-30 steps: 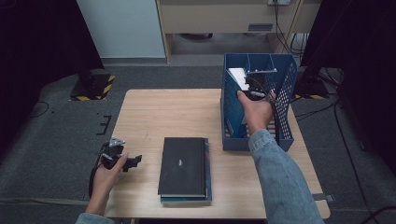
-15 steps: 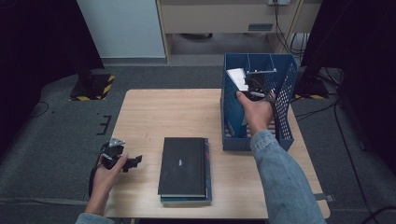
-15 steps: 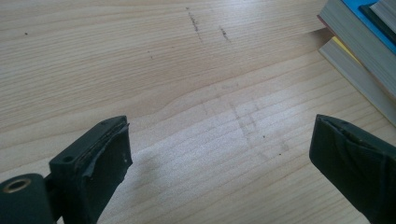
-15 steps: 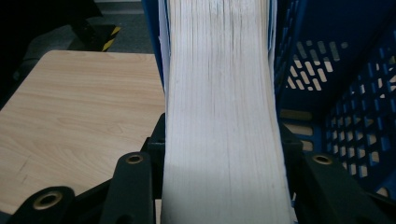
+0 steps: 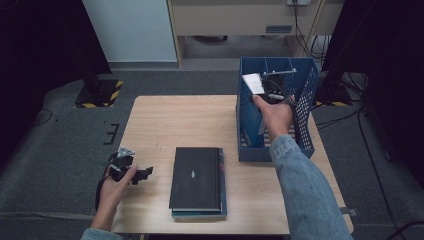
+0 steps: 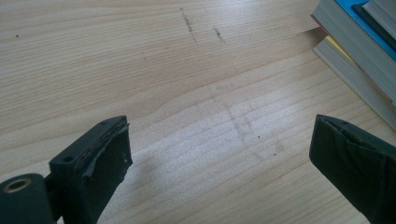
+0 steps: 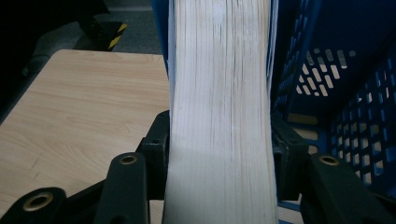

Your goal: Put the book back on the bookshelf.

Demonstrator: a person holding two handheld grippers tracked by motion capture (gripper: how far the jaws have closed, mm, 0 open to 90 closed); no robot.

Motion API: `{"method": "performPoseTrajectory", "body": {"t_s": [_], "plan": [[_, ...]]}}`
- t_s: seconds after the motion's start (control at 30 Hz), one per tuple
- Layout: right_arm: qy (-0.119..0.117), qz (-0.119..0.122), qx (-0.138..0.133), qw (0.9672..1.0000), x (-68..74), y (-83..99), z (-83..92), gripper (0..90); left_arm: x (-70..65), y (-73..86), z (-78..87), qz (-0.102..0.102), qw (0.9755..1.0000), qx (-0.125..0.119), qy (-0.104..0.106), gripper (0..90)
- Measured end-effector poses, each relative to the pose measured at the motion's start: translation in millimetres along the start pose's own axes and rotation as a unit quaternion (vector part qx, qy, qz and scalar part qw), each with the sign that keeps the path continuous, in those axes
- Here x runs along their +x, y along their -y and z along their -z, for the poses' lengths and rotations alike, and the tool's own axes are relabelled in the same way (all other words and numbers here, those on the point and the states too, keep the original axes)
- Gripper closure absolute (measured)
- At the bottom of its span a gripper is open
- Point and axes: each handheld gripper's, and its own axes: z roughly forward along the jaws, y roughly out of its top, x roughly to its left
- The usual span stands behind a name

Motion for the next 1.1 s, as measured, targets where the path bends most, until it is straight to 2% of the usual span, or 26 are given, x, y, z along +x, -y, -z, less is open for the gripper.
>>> {"method": "performPoseTrajectory", "body": {"t_s": [0.33,0.47,0.63,0.87,1.1], "plan": [[0.002,0.0,0.004,1.0,2.1,-4.5,-3.3,50.6,-0.2,0.0,-0.4,-0.004,1.0,0.002,0.002,5.1],[-0.001,-0.002,0.003,1.0,1.0,-4.4,-3.7,54.3,-1.0,0.0,-0.7,-0.006,1.0,0.005,0.003,5.1],[0.007,-0.008,0.003,0.9999,0.0,-5.4,-2.0,57.3,-1.6,0.1,-1.5,-0.006,1.0,0.005,0.003,5.1],[0.023,-0.023,-0.012,0.9994,0.3,-5.1,-0.8,59.0,-1.3,0.1,-2.0,-0.008,0.9999,0.007,0.004,5.2],[0.033,-0.024,-0.018,0.999,2.9,-9.9,-1.2,59.4,-1.3,0.2,-1.9,-0.008,0.9999,0.007,0.004,5.2]]}}
